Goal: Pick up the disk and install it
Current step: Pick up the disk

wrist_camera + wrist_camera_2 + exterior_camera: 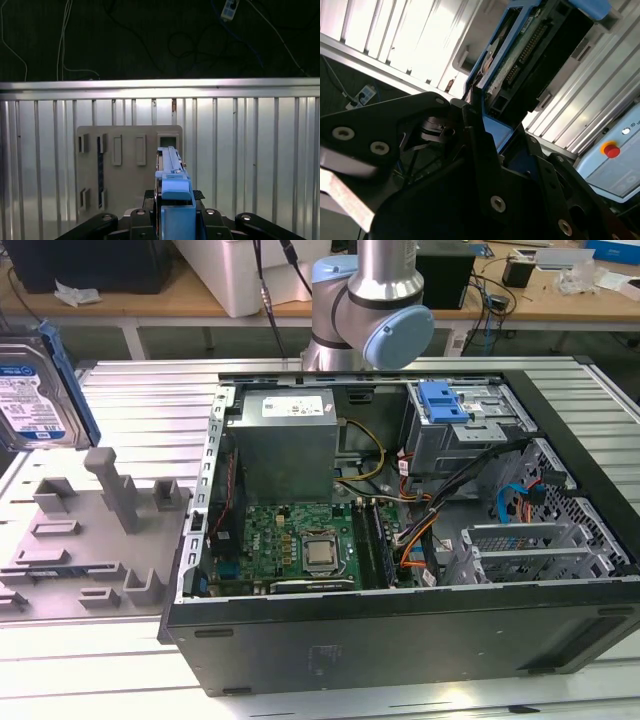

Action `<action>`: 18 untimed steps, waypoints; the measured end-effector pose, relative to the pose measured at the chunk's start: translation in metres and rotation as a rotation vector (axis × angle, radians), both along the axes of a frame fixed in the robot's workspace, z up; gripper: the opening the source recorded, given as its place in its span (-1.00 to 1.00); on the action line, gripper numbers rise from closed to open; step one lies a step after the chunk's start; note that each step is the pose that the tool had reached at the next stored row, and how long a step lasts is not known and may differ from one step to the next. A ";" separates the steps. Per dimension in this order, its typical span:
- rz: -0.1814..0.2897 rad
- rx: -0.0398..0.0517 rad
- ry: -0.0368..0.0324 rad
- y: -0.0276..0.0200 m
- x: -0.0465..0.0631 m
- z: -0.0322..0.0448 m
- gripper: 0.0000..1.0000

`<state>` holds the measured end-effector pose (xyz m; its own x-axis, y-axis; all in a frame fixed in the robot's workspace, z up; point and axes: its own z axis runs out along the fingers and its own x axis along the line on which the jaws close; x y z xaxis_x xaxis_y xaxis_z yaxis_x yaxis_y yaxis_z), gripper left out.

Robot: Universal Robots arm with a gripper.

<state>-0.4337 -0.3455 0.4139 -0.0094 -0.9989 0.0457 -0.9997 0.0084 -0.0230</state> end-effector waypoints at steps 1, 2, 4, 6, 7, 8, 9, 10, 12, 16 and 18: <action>0.000 -0.0001 0.0000 0.0000 0.000 0.0009 -0.27; 0.000 -0.0004 0.0001 0.0000 0.000 0.0026 -0.27; 0.000 -0.0006 0.0000 0.0000 0.000 0.0046 -0.27; 0.000 -0.0009 0.0000 0.0000 0.000 0.0065 -0.27; 0.000 -0.0010 0.0001 0.0000 0.000 0.0074 -0.27; 0.000 -0.0012 0.0001 0.0000 0.000 0.0084 -0.27; 0.000 -0.0013 0.0001 0.0000 0.000 0.0095 -0.27; 0.000 -0.0016 0.0001 0.0000 0.000 0.0108 -0.27; 0.000 -0.0022 0.0001 0.0000 0.000 0.0139 -0.27; 0.000 -0.0038 0.0000 0.0000 0.000 0.0192 -0.27; 0.000 -0.0047 0.0001 0.0000 0.000 0.0216 -0.27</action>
<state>-0.4334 -0.3455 0.4355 -0.0094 -0.9987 0.0504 -0.9997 0.0083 -0.0229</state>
